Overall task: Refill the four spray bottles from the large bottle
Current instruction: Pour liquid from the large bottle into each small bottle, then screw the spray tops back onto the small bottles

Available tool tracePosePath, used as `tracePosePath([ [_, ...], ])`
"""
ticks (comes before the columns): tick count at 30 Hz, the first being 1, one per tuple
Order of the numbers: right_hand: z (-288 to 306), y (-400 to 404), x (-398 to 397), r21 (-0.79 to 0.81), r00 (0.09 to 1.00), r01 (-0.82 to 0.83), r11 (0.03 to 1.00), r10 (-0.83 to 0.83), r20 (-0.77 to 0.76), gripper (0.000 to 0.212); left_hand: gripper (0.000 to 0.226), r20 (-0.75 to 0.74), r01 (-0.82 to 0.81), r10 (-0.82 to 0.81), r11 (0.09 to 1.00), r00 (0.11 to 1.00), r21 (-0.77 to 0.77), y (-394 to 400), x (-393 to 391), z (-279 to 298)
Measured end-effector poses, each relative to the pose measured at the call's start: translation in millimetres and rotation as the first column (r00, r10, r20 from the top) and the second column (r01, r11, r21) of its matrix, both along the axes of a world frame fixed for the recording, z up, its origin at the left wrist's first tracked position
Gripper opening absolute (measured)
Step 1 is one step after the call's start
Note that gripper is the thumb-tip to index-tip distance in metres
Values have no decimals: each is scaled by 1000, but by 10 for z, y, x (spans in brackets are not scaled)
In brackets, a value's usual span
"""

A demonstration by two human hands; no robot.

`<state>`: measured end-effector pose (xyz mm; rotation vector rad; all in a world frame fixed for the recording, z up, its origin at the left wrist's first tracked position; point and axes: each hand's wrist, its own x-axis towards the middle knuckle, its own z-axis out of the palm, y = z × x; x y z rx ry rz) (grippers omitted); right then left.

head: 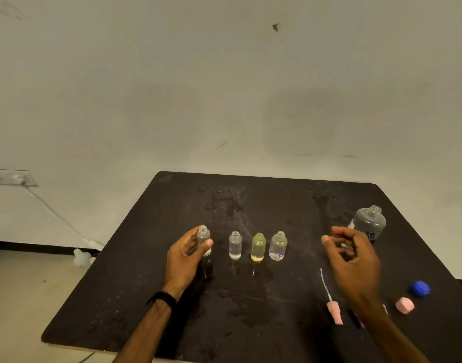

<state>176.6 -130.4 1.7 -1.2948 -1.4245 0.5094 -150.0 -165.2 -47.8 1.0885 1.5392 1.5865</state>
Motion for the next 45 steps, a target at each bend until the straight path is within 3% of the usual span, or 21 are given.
tracePosePath([
  [9, -129, -33, -37, -111, 996, -86, 990, 85, -15, 27, 48, -79, 93, -98, 994, 992, -62, 97, -41, -63],
  [19, -244, -35, 124, -138, 997, -75, 988, 77, 9, 25, 53, -65, 138, -144, 986, 988, -90, 135, -30, -134],
  [28, -255, -67, 259, -178, 996, -88, 980, 92, 14, 27, 82, -11, 124, -127, 984, 992, -131, 85, -51, -151],
  [31, -166, -88, 415, -170, 995, -88, 982, 94, 29, 26, 82, 12, 78, -77, 992, 997, -97, 7, -31, -107],
  [38, 98, -59, 1136, -160, 959, 42, 986, 6, 284, 28, 65, -36, -87, 89, 995, 995, 42, -356, 61, 87],
  [41, 161, -123, 1516, -236, 933, 104, 966, -13, 359, 28, 61, -77, -107, 111, 993, 991, 57, -492, 110, 70],
  [45, 53, -213, 1916, -319, 807, 114, 941, 99, 582, 33, 54, -134, -136, 146, 988, 980, 78, -630, 272, 90],
])
